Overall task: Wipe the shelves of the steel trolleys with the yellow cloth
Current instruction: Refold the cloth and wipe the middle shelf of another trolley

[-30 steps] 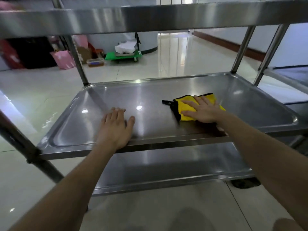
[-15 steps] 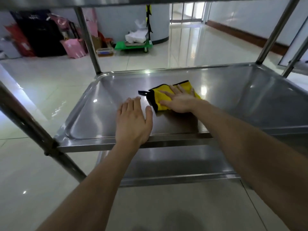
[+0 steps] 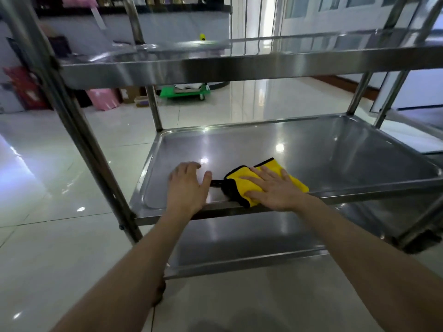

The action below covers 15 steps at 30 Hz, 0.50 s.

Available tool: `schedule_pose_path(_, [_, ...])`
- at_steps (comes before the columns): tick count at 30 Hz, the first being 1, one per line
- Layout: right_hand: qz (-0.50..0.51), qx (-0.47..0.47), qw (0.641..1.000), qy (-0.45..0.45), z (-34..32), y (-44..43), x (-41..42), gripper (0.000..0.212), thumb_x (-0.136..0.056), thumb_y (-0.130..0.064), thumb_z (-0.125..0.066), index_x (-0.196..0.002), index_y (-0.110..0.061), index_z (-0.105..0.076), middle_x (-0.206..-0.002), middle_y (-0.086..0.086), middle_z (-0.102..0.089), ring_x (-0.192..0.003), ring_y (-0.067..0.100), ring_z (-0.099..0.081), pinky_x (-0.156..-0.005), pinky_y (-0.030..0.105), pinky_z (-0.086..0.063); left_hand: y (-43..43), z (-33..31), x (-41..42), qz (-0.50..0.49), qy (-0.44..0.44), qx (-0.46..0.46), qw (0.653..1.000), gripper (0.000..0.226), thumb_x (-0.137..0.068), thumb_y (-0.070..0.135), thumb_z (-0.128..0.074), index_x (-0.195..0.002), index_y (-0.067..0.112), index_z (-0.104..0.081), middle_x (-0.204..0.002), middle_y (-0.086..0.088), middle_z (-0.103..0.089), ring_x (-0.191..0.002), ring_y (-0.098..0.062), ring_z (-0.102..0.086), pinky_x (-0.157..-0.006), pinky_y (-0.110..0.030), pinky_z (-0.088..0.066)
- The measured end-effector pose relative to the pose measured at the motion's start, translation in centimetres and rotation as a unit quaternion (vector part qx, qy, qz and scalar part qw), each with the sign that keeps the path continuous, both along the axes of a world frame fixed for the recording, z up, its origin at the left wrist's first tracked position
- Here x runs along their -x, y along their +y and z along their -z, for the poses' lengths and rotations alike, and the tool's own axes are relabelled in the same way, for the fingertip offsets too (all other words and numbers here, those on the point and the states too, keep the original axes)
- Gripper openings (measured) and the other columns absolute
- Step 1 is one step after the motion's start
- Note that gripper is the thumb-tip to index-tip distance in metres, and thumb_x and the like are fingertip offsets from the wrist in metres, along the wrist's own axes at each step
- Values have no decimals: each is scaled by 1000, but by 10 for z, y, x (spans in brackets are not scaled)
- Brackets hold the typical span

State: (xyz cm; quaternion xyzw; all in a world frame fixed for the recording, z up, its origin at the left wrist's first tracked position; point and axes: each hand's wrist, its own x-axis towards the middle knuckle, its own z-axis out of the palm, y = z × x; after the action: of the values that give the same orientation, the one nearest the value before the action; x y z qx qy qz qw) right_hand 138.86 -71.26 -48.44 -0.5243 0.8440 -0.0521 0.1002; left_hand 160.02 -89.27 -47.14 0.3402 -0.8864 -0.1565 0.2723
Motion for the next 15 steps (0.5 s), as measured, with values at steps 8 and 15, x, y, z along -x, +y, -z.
schedule_pose_path(8, [41, -13, 999, -7, -2, -10, 4, 81, -77, -92, -15, -155, -73, -8, -178, -22, 4, -165, 16, 10, -126, 70, 7, -37, 11, -63, -80, -214, -30, 973, 96, -94, 89, -19, -169, 30, -13, -176, -22, -3, -158, -62, -3, -124, -75, -22])
schedule_pose_path(15, [90, -34, 995, -14, 0, -44, 3, 85, -71, -102, -17, -151, -77, -2, -179, -14, 8, -165, 23, 14, -122, 74, 11, -33, 18, -63, -114, -176, -16, 978, 99, -94, 91, -18, -168, 27, -9, -173, -27, -18, -156, -56, -22, -121, -70, -30])
